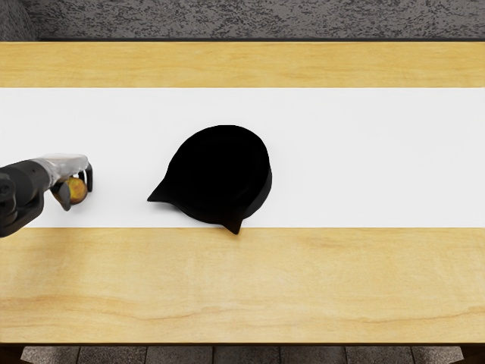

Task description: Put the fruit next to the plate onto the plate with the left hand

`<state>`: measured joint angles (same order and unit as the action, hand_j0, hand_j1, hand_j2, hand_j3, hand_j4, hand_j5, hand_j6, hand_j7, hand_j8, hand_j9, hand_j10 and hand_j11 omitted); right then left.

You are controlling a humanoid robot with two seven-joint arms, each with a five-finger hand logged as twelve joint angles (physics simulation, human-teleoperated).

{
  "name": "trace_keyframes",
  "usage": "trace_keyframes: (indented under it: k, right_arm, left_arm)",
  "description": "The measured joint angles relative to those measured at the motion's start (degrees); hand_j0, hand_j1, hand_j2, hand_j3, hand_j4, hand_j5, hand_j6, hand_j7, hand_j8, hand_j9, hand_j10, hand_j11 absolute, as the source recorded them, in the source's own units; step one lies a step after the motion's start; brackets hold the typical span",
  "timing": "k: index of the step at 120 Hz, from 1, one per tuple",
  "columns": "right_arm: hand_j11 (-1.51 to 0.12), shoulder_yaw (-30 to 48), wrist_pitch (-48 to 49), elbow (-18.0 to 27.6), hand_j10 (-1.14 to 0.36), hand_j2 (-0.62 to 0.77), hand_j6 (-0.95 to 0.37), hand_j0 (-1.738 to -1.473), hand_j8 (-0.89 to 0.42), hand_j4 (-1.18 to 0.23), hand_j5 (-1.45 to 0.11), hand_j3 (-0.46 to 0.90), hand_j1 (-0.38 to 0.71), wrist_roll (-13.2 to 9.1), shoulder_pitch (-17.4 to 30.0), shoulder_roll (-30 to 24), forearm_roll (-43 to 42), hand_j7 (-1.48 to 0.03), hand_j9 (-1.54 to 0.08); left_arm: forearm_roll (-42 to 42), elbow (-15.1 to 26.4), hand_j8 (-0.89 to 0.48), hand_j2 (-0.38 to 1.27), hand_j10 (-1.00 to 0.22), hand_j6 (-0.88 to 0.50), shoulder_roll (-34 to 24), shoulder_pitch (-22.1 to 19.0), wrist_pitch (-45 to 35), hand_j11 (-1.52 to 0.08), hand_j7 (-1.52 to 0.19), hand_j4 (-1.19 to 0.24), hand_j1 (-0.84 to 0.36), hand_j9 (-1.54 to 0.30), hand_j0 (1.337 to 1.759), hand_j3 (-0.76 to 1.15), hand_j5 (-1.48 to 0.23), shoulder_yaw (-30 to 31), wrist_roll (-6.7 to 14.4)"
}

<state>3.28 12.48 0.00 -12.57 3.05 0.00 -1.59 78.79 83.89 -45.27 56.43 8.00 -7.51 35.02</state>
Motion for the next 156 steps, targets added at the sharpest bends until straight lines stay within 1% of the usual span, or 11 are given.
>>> trace_keyframes:
  k: [23,41,54,78,92,109,123,135,156]
  right_arm:
    - [0.00,0.0,0.0,0.0,0.00,0.00,0.00,-1.658,0.00,0.00,0.00,0.00,-0.35,0.0,0.0,0.0,0.0,0.00,0.00]
    - [0.00,0.0,0.0,0.0,0.00,0.00,0.00,-1.658,0.00,0.00,0.00,0.00,-0.35,0.0,0.0,0.0,0.0,0.00,0.00]
    - [0.00,0.0,0.0,0.0,0.00,0.00,0.00,-1.658,0.00,0.00,0.00,0.00,-0.35,0.0,0.0,0.0,0.0,0.00,0.00]
    - [0.00,-0.1,0.0,0.0,0.00,0.00,0.00,-1.658,0.00,0.00,0.00,0.00,-0.35,0.0,0.0,0.0,0.0,0.00,0.00]
    - [0.00,-0.1,0.0,0.0,0.00,0.00,0.00,-1.658,0.00,0.00,0.00,0.00,-0.35,0.0,0.0,0.0,0.0,0.00,0.00]
    - [0.00,-0.2,0.0,0.0,0.00,0.00,0.00,-1.658,0.00,0.00,0.00,0.00,-0.35,0.0,0.0,0.0,-0.1,0.00,0.00]
    - [0.00,-0.2,0.0,0.0,0.00,0.00,0.00,-1.658,0.00,0.00,0.00,0.00,-0.35,0.0,0.0,0.0,-0.1,0.00,0.00]
    - [0.00,-0.2,0.1,0.0,0.00,0.00,0.00,-1.658,0.00,0.00,0.00,0.00,-0.35,0.0,0.0,0.0,-0.1,0.00,0.00]
    - [0.00,-0.3,0.1,0.0,0.00,0.00,0.00,-1.658,0.00,0.00,0.00,0.00,-0.35,0.0,-0.1,0.0,-0.1,0.00,0.00]
  left_arm:
    - [-0.8,0.0,-0.30,0.33,-0.62,-0.28,-0.3,0.0,0.1,-1.00,-1.01,-0.55,-0.37,-1.00,1.649,0.00,-1.04,-0.2,0.0]
    - [-1.3,0.2,-0.28,0.34,-0.61,-0.26,-1.4,0.3,0.1,-1.02,-1.06,-0.55,-0.38,-1.03,1.651,0.00,-1.08,-0.4,0.0]
    - [-1.9,0.4,-0.28,0.34,-0.61,-0.28,-1.7,1.1,0.0,-1.03,-1.08,-0.57,-0.37,-1.03,1.652,0.00,-1.08,-0.6,0.0]
    - [-4.7,0.4,-0.29,0.33,-0.61,-0.28,-2.1,6.9,0.2,-1.04,-1.12,-0.57,-0.36,-1.04,1.652,0.00,-1.11,-0.6,0.0]
    - [-5.5,0.4,-0.29,0.33,-0.61,-0.28,-2.0,8.4,0.2,-1.05,-1.13,-0.56,-0.35,-1.04,1.649,0.00,-1.13,-0.8,0.0]
    - [-6.9,0.4,-0.29,0.32,-0.62,-0.27,-2.0,12.3,0.3,-1.05,-1.14,-0.56,-0.35,-1.05,1.647,0.00,-1.14,-0.8,0.1]
    - [-9.0,0.4,-0.31,0.29,-0.63,-0.29,-1.5,15.2,0.2,-1.06,-1.15,-0.60,-0.32,-1.06,1.647,0.00,-1.15,-0.7,0.0]
    - [-10.3,0.4,-0.33,0.22,-0.66,-0.32,1.2,16.5,0.2,-1.06,-1.15,-0.64,-0.27,-1.07,1.646,0.00,-1.15,-0.7,0.0]
    - [-12.1,0.4,-0.34,0.20,-0.68,-0.33,4.6,17.6,0.2,-1.07,-1.15,-0.68,-0.25,-1.11,1.647,0.00,-1.15,-0.7,0.0]
